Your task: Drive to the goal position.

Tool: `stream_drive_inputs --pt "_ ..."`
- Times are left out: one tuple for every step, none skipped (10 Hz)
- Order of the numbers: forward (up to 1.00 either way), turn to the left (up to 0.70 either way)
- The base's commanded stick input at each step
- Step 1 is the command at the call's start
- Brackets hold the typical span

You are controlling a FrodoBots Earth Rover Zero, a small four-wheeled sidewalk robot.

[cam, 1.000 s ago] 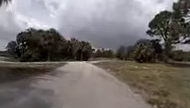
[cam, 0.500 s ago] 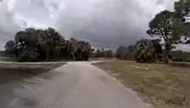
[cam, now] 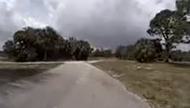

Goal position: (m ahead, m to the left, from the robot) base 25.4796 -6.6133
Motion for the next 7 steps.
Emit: stream_drive_inputs --pt "0.85 0.0" --pt "0.85 0.0" --pt "0.85 0.02" --pt "0.85 0.26" --pt "0.85 0.04" --pt "0.85 0.0" --pt "0.85 0.0"
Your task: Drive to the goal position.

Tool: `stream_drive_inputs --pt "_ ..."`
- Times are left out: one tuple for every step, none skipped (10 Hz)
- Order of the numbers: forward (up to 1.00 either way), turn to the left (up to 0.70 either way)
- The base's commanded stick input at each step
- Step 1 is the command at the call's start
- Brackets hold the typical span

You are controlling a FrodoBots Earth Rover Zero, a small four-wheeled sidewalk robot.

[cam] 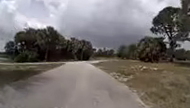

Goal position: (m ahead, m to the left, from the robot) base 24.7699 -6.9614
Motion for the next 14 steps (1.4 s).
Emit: stream_drive_inputs --pt "0.85 0.0" --pt "0.85 0.04" --pt "0.85 0.26" --pt "0.85 0.0" --pt "0.85 0.0" --pt "0.85 0.02" --pt "0.85 0.03" --pt "0.85 0.05" --pt "0.85 0.19" --pt "0.85 0.24" --pt "0.85 0.0" --pt "0.85 0.0" --pt "0.85 0.0" --pt "0.85 0.33"
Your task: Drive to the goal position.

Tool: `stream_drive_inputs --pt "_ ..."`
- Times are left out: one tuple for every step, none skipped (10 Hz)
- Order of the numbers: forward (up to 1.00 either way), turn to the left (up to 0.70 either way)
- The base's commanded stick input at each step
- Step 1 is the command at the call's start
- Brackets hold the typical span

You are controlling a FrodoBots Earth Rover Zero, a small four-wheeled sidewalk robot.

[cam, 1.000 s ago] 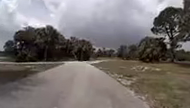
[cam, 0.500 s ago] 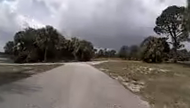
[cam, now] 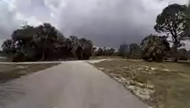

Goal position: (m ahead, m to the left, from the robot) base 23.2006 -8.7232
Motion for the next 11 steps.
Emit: stream_drive_inputs --pt "0.85 0.34" --pt "0.85 0.31" --pt "0.85 0.26" --pt "0.85 0.17" --pt "0.85 0.08" --pt "0.85 0.06" --pt "0.85 0.34" --pt "0.85 0.17" --pt "0.85 0.0" --pt "0.85 0.0" --pt "0.85 0.0"
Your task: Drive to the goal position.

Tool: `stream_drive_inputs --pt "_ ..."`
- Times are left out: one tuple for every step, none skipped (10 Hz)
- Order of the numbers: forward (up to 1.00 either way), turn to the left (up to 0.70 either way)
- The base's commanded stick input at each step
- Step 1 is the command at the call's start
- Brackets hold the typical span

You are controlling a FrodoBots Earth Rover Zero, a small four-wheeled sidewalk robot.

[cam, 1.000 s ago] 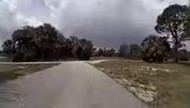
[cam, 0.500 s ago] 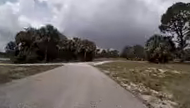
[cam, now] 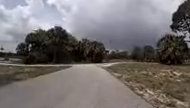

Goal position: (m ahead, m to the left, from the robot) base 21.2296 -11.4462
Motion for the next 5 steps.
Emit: stream_drive_inputs --pt "0.85 0.17" --pt "0.85 0.17" --pt "0.85 0.0" --pt "0.85 0.0" --pt "0.85 0.0"
